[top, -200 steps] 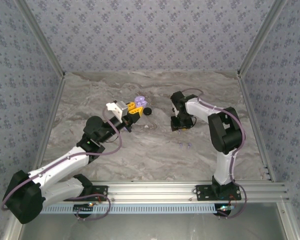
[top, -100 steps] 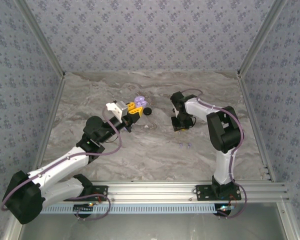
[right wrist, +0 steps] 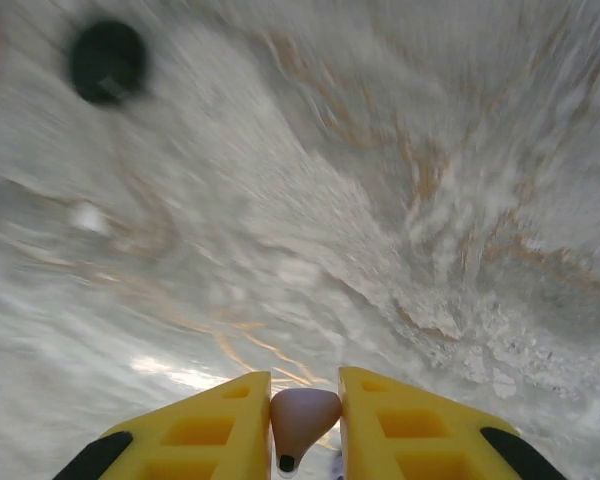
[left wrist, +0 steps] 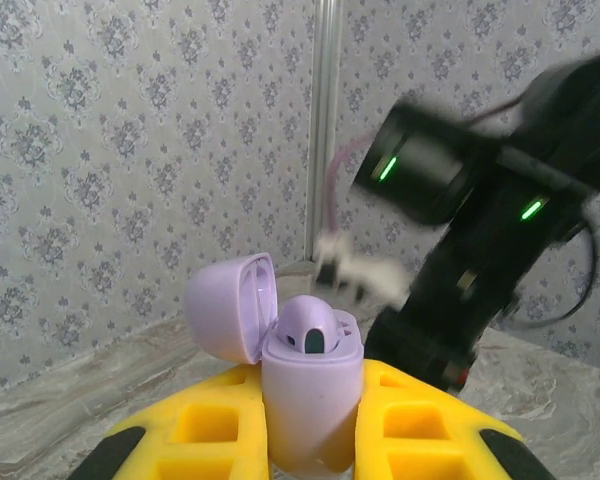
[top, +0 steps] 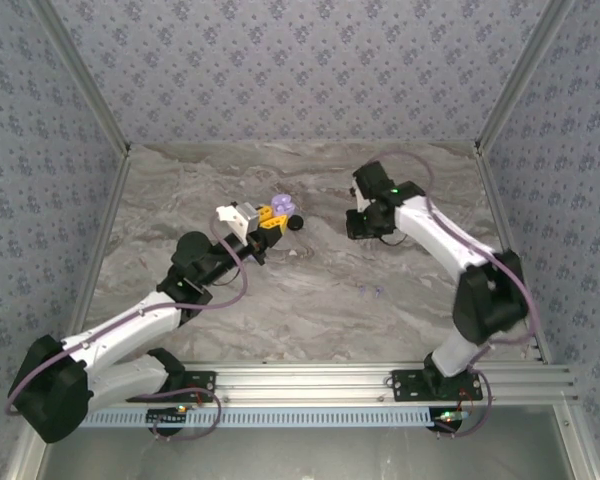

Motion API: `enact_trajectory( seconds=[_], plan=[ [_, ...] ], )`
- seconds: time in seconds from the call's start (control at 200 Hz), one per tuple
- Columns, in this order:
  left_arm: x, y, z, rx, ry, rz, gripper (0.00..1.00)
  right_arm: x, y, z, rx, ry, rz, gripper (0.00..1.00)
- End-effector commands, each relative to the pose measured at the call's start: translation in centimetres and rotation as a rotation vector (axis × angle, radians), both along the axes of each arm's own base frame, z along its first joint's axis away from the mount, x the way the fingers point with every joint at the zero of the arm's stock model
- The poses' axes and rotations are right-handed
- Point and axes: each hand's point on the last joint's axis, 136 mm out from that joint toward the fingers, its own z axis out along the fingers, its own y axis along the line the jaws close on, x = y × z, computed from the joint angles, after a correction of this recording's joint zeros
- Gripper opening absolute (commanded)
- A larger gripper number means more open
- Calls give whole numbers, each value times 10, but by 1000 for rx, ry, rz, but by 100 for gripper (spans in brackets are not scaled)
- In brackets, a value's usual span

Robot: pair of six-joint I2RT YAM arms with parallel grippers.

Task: Insert wireless bluetooth earbuds into charging case

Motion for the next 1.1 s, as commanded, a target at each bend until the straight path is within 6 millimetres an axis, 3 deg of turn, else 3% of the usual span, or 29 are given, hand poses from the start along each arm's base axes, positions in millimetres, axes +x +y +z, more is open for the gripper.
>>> enact_trajectory(
  seconds=[0.0, 0.075, 0.2, 0.41, 0.585, 1.099],
  plan=[
    [-2, -3, 19, -49, -52, -17, 0, -12, 20, 69, 205, -143, 6, 24],
    [-1, -6, 20, -49, -55, -25, 0, -22, 38, 109, 330, -237, 59, 24],
    [1, -9, 21, -50, -58, -36, 0, -40, 68, 158, 452, -371, 150, 23],
    [-1, -10, 25, -58, -60, -48, 0, -66, 106, 206, 507, -557, 234, 23],
    [-1, -11, 26, -61, -60, -49, 0, -67, 117, 209, 493, -603, 234, 23],
    [-2, -11, 27, -66, -58, -59, 0, -52, 133, 188, 451, -569, 238, 23]
  ],
)
